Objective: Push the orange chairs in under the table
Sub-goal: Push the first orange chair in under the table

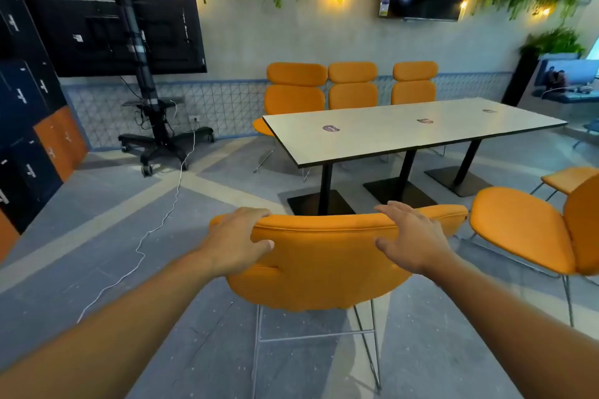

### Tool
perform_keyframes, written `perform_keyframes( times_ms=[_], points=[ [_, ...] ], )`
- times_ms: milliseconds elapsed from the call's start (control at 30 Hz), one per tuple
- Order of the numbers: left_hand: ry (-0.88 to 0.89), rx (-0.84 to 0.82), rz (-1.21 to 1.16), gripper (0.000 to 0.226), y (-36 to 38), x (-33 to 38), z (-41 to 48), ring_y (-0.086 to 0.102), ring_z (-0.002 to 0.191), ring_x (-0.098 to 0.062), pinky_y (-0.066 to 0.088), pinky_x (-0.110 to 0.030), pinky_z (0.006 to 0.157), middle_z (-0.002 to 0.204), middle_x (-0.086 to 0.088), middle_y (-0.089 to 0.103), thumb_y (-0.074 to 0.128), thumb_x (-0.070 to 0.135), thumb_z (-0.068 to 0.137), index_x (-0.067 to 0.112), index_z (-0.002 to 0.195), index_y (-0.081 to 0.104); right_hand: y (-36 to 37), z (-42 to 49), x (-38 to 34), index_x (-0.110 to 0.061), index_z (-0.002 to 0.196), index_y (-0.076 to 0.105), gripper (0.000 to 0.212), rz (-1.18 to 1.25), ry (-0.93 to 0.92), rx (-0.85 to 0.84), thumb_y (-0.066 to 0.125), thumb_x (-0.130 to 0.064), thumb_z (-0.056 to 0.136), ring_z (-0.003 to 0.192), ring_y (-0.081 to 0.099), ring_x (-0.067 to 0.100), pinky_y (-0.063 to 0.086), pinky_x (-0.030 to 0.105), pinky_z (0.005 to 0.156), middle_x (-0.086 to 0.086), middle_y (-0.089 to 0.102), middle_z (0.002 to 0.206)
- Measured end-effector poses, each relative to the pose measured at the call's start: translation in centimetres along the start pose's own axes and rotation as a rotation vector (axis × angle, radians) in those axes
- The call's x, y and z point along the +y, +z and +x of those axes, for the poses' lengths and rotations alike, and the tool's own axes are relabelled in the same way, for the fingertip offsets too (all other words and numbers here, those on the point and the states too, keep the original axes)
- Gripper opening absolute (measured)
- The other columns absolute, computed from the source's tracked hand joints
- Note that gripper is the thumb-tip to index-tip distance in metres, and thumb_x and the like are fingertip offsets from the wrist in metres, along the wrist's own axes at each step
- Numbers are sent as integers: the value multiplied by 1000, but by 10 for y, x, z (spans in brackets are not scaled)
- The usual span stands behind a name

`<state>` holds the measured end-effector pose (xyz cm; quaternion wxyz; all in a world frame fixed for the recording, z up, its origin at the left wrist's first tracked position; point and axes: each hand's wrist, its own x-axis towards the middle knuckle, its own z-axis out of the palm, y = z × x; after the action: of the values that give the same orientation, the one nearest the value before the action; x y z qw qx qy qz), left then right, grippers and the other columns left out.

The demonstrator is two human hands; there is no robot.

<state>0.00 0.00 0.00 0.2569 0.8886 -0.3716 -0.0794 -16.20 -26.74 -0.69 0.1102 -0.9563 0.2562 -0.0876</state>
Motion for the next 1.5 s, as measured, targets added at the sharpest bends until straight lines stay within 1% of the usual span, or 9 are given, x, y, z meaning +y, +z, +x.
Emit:
perform_keyframes(
  times_ms=[200, 367, 567, 667, 800, 1067, 1233, 1400, 1500],
  points=[
    [27, -87, 148, 76, 21, -25, 55, 21, 145, -24, 19, -52, 117, 158, 2, 26, 61, 50, 87, 31, 150, 25, 24, 37, 0, -41, 155, 21, 82, -55, 47, -90, 65, -56, 87, 152, 19, 23, 19, 54, 119, -5, 18, 166],
    [5, -172, 265, 79, 38, -46, 91, 22, 144, -27, 6, -58, 117, 156, 1, 31, 56, 62, 84, 33, 150, 24, 49, 68, 2, -40, 153, 24, 87, -192, 63, -175, 56, -75, 80, 148, 23, 23, 16, 56, 118, -3, 30, 161],
    [213, 10, 576, 94, 47, -68, 122, 53, 115, -20, 36, -43, 96, 117, 8, 65, 27, 97, 56, 36, 120, 59, 61, 96, 12, -41, 133, 49, 111, -349, 41, -141, 28, -108, 48, 124, 49, 19, 22, 52, 112, -8, 58, 128],
    [374, 160, 546, 80, 53, -82, 133, 65, 77, -18, 49, -33, 64, 81, 8, 69, 35, 95, 60, 32, 95, 69, 63, 109, 18, -41, 119, 54, 109, -376, 21, -123, 21, -110, 42, 107, 53, 14, 33, 43, 104, -13, 61, 109],
    [422, 203, 514, 71, 48, -89, 146, 61, 59, -15, 39, -25, 47, 68, 11, 64, 41, 94, 58, 34, 85, 68, 70, 118, 15, -41, 114, 54, 108, -371, 12, -87, 17, -111, 41, 101, 52, 10, 37, 39, 98, -15, 61, 102],
    [363, 90, 467, 81, 36, -112, 180, 62, 80, -16, 48, -30, 62, 89, 15, 63, 28, 101, 54, 39, 98, 58, 82, 139, 5, -38, 108, 59, 99, -343, -16, -1, 15, -109, 54, 97, 53, 13, 39, 41, 94, -12, 63, 98],
    [389, 88, 450, 82, 32, -120, 199, 62, 80, -15, 47, -29, 63, 91, 15, 64, 29, 99, 55, 37, 98, 60, 89, 157, -2, -35, 82, 59, 85, -250, 31, 106, -5, -92, 78, 81, 53, 12, 40, 41, 88, -13, 58, 77],
    [394, 82, 436, 79, 30, -126, 222, 61, 77, -14, 48, -30, 63, 88, 15, 65, 34, 98, 55, 36, 95, 62, 109, 181, 0, -27, 57, 56, 78, -359, 136, 283, 6, -74, 95, 55, 50, 9, 41, 36, 78, -10, 50, 51],
    [415, 89, 432, 76, 28, -127, 234, 62, 75, -14, 37, -26, 59, 87, 15, 66, 38, 96, 56, 36, 94, 64, 114, 195, 3, -25, 51, 56, 72, -367, 162, 338, 17, -66, 96, 49, 45, 9, 40, 35, 74, -9, 45, 46]
  ],
)
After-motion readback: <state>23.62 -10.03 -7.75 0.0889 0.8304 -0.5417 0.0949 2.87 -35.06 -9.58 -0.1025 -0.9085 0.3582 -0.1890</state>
